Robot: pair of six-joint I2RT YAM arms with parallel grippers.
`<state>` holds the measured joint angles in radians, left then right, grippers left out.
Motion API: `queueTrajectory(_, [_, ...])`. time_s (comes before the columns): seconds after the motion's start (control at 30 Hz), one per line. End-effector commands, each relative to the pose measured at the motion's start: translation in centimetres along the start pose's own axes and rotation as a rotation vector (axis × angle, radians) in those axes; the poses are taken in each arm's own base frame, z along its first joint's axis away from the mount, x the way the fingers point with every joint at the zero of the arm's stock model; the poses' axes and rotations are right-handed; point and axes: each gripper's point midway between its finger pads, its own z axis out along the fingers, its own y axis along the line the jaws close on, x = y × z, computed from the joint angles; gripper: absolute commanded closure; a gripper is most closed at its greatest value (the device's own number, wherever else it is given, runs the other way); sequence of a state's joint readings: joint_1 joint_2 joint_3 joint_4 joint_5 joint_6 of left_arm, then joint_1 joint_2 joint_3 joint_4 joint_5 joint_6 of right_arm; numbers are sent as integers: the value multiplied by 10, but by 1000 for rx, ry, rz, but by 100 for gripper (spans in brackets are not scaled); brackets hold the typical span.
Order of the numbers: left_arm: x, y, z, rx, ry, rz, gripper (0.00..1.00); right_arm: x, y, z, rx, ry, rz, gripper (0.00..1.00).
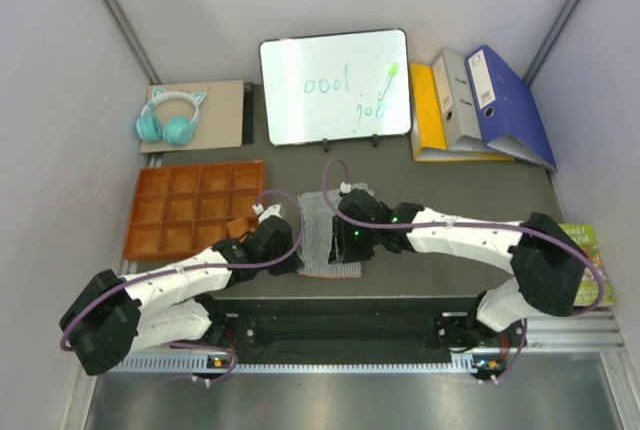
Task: Roll the underwear
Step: Fold the underwear at the center of the board.
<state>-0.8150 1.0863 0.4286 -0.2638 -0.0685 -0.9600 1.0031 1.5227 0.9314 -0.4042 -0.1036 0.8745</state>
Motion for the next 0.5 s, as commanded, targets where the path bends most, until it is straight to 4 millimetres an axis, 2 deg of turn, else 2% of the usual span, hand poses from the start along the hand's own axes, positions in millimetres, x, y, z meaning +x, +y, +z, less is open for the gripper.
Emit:
queueTrajectory(0.0, [-13, -14, -5, 29, -35, 21, 100, -7, -20, -19, 36, -66, 33, 57])
queueTrajectory(0.03, [-13, -15, -5, 31, -34, 23, 100, -9, -26, -18, 35, -72, 57, 57])
queueTrajectory(0.13, [-13, -15, -5, 29, -33, 26, 100, 2, -43, -11, 29, -54, 85, 56])
queueTrajectory(0.47, [-13, -17, -6, 35, -32, 30, 100, 10, -52, 6, 41, -32, 96, 57])
